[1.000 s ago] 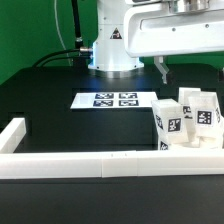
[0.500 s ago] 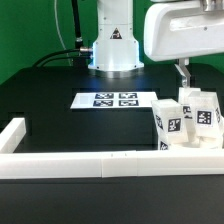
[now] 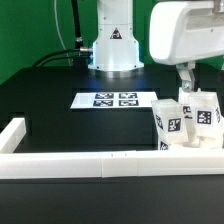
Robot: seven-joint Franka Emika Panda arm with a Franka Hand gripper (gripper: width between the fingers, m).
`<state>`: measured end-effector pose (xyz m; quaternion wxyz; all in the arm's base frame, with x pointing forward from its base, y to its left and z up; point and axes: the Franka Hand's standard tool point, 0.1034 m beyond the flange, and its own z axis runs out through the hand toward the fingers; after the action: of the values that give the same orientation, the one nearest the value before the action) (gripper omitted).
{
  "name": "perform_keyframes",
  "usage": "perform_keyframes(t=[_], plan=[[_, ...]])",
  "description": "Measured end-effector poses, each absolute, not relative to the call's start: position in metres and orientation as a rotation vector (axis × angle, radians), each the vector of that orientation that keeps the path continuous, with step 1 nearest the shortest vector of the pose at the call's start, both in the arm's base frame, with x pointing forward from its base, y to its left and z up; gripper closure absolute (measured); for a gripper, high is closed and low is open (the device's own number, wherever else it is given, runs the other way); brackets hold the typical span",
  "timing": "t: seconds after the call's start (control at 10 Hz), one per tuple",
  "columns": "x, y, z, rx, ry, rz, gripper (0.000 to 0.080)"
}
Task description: Assemble stool
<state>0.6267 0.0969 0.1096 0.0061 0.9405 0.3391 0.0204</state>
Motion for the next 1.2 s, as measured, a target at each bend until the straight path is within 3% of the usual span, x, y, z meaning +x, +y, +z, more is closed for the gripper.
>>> perform_keyframes(t=[0.3,0.7,0.9,1.2], plan=[[0.633,0.091,0.096,2.748,1.406,0.032,0.0151],[0.634,0.088,0.093,2.785,1.327,0.030,0.0151],[0.635,0.088,0.093,2.815,1.263,0.031,0.0401],[0.635,0.088,0.094,2.948,0.920,0.042,0.0461]])
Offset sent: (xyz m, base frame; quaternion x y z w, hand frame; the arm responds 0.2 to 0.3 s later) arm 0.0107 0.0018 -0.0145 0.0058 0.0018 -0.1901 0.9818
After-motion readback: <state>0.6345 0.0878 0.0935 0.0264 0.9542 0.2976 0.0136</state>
